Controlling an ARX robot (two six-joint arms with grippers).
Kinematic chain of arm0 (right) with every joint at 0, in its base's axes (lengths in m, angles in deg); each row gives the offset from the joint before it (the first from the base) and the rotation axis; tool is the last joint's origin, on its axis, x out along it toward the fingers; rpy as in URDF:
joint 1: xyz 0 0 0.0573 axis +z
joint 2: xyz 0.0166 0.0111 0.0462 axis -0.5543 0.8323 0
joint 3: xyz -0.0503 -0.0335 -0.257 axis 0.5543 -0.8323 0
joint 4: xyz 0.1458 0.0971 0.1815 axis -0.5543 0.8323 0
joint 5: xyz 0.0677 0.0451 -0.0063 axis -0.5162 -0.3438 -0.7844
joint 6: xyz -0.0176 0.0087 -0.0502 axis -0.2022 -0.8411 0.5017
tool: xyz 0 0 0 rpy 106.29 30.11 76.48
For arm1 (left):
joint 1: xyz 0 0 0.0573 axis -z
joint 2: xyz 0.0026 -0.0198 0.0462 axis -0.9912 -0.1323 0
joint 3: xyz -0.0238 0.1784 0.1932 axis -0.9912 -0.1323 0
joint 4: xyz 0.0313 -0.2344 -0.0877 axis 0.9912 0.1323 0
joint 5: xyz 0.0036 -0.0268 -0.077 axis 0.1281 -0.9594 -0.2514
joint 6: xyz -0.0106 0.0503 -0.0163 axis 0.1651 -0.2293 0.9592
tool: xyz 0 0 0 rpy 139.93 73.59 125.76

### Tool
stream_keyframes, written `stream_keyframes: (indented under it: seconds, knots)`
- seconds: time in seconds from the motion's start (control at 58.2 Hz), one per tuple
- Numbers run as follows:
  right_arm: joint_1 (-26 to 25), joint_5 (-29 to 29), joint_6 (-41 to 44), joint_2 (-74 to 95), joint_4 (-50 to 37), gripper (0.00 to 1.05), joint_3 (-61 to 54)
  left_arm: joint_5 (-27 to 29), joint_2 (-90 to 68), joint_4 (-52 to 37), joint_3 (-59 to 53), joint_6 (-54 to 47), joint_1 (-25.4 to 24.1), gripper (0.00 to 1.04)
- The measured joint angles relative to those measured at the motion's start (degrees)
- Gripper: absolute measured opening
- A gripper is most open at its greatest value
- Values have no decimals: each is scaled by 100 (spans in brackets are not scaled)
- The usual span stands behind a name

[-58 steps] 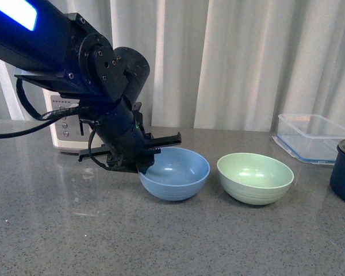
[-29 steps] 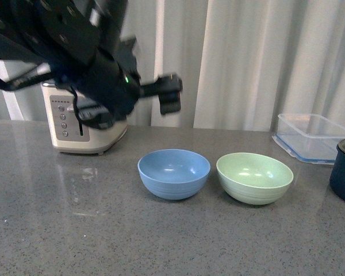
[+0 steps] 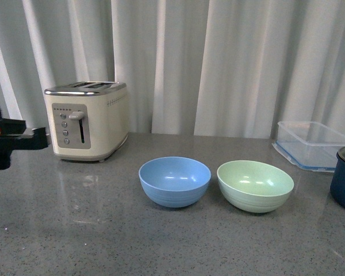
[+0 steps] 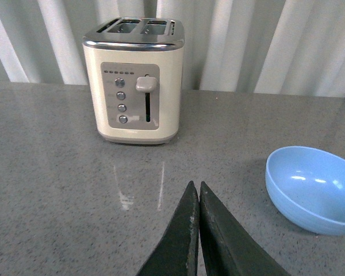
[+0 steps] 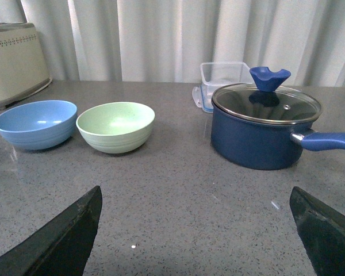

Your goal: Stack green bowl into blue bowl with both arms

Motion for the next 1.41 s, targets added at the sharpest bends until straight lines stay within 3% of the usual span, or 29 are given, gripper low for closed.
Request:
stream_keyframes:
  seconds: [0.395,0.481,0.721,0.79,1.408]
  knots:
    - [0,0,2,0,0,95,0,-352,1502,-111,-1700,0,-378,4]
    - [0,0,0,0,0,95,0,-693,1982,59,-2028,0,-728,4]
    - [0,0,2,0,0,95,0,-715,2970,601,-2479,-2,-772,4]
    - [0,-2,2,0,0,95,0,-717,3091,404,-2723,-2,-772,4]
    - [0,-2,2,0,0,95,0,-717,5888,2940,-2859,-2,-772,4]
